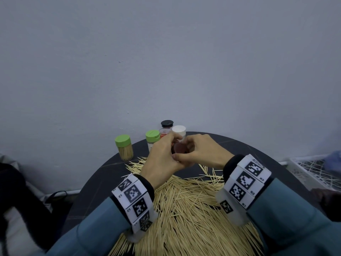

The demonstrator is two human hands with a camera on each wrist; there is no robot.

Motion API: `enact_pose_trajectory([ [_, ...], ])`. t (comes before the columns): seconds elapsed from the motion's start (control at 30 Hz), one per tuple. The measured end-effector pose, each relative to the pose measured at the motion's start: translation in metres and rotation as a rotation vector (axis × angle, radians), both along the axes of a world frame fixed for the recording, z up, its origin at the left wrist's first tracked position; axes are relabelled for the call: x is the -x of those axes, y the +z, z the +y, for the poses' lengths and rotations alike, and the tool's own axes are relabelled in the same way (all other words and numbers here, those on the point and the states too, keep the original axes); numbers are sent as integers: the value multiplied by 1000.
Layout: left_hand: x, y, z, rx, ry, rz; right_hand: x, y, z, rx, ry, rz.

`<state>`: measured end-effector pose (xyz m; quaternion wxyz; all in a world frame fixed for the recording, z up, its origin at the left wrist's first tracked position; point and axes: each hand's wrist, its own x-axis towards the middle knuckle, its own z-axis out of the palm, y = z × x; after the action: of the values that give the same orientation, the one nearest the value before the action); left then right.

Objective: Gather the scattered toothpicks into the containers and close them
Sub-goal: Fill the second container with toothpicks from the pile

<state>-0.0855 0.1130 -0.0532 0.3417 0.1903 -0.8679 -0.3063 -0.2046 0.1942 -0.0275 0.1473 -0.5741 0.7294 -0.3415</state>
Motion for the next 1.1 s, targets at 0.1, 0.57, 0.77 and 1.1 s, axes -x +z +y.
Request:
enact_pose_trajectory([
  [0.1,-1,0,-1,-47,-26,23,3,1,0,17,-7,-21],
  [0.57,-4,-2,-8,-11,0,24,19,1,0,85,17,-75],
  [0.77,-7,-2,-14,13,-47,-29,22,2,2,78,116,25],
  [1.1,-7,-7,-15,-33,-107,-111,37,7,10,-11,186,72],
])
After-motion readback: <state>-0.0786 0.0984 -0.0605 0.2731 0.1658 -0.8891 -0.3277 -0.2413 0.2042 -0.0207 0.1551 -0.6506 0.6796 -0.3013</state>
